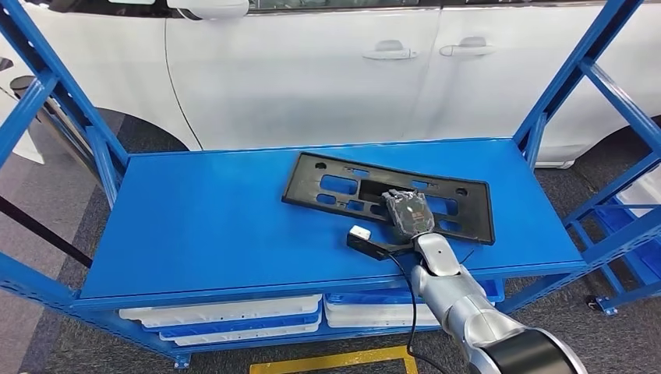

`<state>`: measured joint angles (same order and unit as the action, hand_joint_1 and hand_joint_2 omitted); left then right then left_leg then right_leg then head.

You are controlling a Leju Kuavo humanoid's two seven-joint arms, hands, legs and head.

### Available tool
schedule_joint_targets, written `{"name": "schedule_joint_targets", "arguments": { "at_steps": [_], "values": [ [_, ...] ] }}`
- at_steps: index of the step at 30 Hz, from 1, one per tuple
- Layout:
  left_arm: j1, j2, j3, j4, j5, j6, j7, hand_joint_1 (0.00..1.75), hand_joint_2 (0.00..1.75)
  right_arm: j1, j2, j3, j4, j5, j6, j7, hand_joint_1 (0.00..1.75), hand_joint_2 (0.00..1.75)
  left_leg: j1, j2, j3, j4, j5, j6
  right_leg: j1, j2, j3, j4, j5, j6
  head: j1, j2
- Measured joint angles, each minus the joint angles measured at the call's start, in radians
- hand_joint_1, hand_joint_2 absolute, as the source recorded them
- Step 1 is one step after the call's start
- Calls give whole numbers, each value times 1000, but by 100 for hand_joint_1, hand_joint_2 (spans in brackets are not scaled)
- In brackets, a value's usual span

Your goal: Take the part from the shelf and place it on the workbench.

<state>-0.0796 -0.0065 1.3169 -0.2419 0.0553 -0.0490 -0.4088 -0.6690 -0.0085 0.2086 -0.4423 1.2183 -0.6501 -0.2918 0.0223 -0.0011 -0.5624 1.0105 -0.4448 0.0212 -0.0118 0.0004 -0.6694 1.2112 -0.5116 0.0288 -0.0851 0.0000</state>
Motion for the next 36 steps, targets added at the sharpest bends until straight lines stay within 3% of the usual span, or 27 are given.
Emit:
{"name": "schedule_joint_targets", "arguments": {
  "at_steps": [2, 3, 5, 8, 11, 12, 13, 15, 16, 18, 23, 25, 27, 28, 29, 30, 32, 33, 34, 36],
  "values": [
    [-6, -1, 0, 0, 0, -8, -3, 0, 175, 9, 11, -24, -90, -217, 47, -176, 175, 175, -1, 1, 4, 1, -3, -7, 6, 3, 66, -136, 56, -15, 0, 0],
    [-10, -1, 0, 1, 0, -12, -4, 0, 175, 17, 17, -31, -152, -318, 81, -227, 175, 175, -1, 2, 5, 1, -5, -12, 10, 3, 87, -180, 67, -21, 0, 0],
    [-16, -1, 0, 1, 0, -17, -7, 0, 175, 40, 25, -35, -274, -449, 144, -261, 175, 175, 0, 3, 9, -1, -7, -26, 17, 1, 99, -206, 66, -29, 0, 0],
    [-17, 1, 0, 1, -1, -19, -8, 0, 175, 80, 30, -32, -398, -487, 184, -260, 175, 175, 2, 3, 2, 20, -26, -42, 9, -3, 108, -223, 76, -42, 0, 0],
    [-16, 5, 0, 1, -1, -31, -18, 0, 175, 122, 34, -28, -487, -613, 238, -328, 175, 175, 2, 3, -75, 187, -117, -52, 8, -5, 108, -227, 79, -50, 0, 0],
    [-15, 6, 0, 1, -1, -38, -24, 0, 175, 143, 32, -25, -530, -698, 273, -361, 175, 175, 2, 3, -102, 244, -137, -54, 9, -5, 107, -226, 78, -51, 0, 0],
    [-14, 7, 0, 1, -1, -45, -30, 0, 175, 169, 29, -19, -588, -793, 318, -384, 175, 175, 2, 3, -115, 271, -139, -56, 9, -6, 106, -223, 76, -52, 0, 0],
    [-13, 8, 0, 1, 0, -58, -42, 0, 175, 217, 20, 0, -726, -970, 422, -402, 175, 175, 3, 3, -93, 219, -89, -57, 8, -5, 105, -214, 69, -50, 0, 0],
    [-14, 9, 0, 2, 0, -63, -47, 0, 175, 236, 15, 9, -798, -1042, 477, -404, 175, 175, 3, 4, -65, 155, -52, -55, 7, -4, 104, -208, 64, -48, 0, 0],
    [-17, 11, 0, 2, -1, -69, -58, 0, 175, 272, 3, 17, -956, -1164, 597, -405, 175, 175, 0, 5, -22, 52, -14, -46, 10, -3, 96, -192, 55, -38, 0, 0],
    [-15, 10, 0, 2, 0, -76, -86, 0, 175, 325, -9, 30, -1273, -1355, 881, -410, 175, 175, -1, 3, -15, 17, -12, -16, 11, -3, 78, -169, 38, -16, 0, 0],
    [-18, 10, 0, 2, 0, -76, -91, 0, 175, 339, -12, 39, -1337, -1394, 955, -405, 175, 175, 2, 3, -13, 12, -10, -6, 8, -1, 42, -87, -12, -8, 0, 0],
    [-19, 10, 0, 2, 0, -76, -93, 0, 175, 354, -16, 57, -1384, -1427, 1018, -399, 175, 175, 1, 3, -13, 12, -11, -1, 6, 0, -23, 43, -68, -3, 0, 0],
    [-19, 10, 0, 2, 0, -76, -93, 0, 175, 361, -19, 69, -1402, -1438, 1037, -397, 175, 175, 1, 3, -12, 13, -12, -1, 4, -1, -45, 83, -75, -2, 0, 0],
    [-19, 10, 0, 2, 0, -77, -93, 0, 175, 366, -22, 78, -1417, -1444, 1049, -396, 175, 175, 0, 3, -11, 13, -12, -1, 2, -1, -49, 86, -62, -1, 0, 0],
    [-19, 9, 0, 2, 0, -77, -93, 0, 175, 369, -24, 87, -1430, -1449, 1054, -394, 175, 175, 0, 2, -9, 13, -13, -2, 0, -1, -34, 52, -33, -2, 0, 0],
    [-19, 9, 0, 2, 0, -76, -93, 0, 175, 369, -29, 99, -1451, -1460, 1064, -391, 175, 175, -1, 0, -6, 14, -15, -7, -3, 1, 26, -77, 34, -6, 0, 0],
    [-20, 9, 0, 2, 0, -75, -93, 0, 175, 367, -31, 105, -1460, -1468, 1070, -386, 175, 175, -3, -1, -6, 16, -16, -12, -2, 2, 50, -129, 53, -9, 0, 0],
    [-20, 9, 0, 2, 0, -73, -93, 0, 175, 366, -34, 112, -1467, -1477, 1077, -379, 175, 175, -4, -2, -7, 17, -16, -19, 0, 3, 63, -160, 62, -13, 0, 0],
    [-22, 9, -1, 2, 0, -67, -94, 0, 175, 363, -39, 129, -1478, -1492, 1086, -362, 175, 175, -6, -3, -11, 16, -13, -33, 4, 6, 63, -173, 63, -22, 0, 0]
  ]
}}
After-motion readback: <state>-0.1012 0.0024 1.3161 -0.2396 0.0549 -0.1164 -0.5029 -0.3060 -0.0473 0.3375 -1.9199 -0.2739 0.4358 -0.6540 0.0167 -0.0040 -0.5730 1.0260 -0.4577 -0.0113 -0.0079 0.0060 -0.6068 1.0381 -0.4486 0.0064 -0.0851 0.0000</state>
